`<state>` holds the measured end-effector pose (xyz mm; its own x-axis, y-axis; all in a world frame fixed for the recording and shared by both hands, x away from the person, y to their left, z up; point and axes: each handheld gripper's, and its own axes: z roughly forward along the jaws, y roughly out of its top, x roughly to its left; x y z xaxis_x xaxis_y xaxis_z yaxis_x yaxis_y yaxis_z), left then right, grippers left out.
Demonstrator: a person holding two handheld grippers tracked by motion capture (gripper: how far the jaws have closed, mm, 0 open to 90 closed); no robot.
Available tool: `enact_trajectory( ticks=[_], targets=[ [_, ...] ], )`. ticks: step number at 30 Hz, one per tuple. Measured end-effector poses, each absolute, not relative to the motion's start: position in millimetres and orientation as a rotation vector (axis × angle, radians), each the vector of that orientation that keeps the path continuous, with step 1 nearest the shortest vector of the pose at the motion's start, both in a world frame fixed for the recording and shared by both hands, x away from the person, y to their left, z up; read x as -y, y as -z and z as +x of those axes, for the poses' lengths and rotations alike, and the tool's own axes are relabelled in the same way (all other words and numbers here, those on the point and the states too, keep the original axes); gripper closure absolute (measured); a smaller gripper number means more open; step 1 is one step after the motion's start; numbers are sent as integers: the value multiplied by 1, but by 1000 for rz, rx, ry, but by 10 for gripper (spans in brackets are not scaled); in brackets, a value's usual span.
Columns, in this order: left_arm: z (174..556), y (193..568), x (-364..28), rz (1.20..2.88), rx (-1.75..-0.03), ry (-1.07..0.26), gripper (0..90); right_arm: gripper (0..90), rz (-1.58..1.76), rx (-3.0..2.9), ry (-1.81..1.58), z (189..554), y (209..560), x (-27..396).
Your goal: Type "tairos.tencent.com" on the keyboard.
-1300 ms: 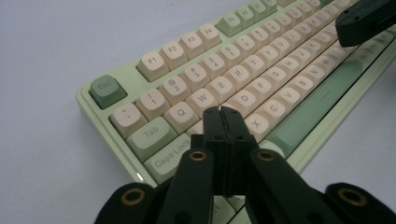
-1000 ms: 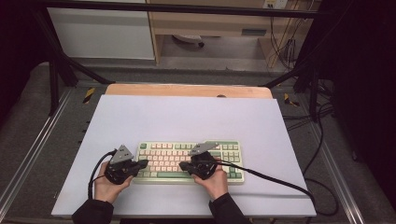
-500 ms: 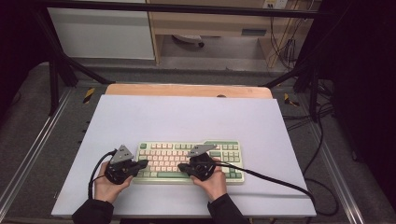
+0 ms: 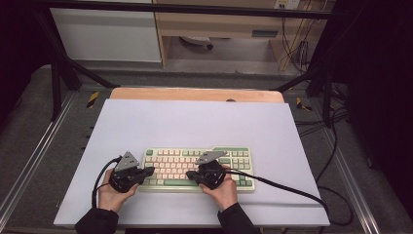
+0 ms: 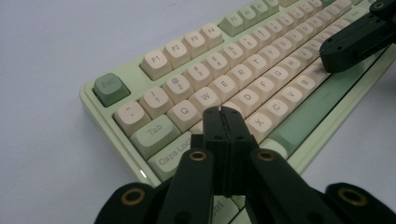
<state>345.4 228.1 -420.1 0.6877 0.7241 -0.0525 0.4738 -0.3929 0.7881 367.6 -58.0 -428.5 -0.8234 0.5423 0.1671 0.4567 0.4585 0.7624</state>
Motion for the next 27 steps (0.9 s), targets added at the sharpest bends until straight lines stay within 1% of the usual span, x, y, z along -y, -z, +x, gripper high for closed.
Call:
enact_trajectory(
  ticks=[7, 17, 27],
  targets=[
    [345, 419, -227, 2062, -912, -381, 895, 900, 885, -2585, -1288, 365, 418, 70],
    [345, 416, -220, 2071, -903, -375, 895, 900, 947, -2559, -1280, 364, 419, 96],
    [349, 409, -208, 2080, -889, -384, 895, 900, 967, -2540, -1280, 361, 418, 114]
  ],
)
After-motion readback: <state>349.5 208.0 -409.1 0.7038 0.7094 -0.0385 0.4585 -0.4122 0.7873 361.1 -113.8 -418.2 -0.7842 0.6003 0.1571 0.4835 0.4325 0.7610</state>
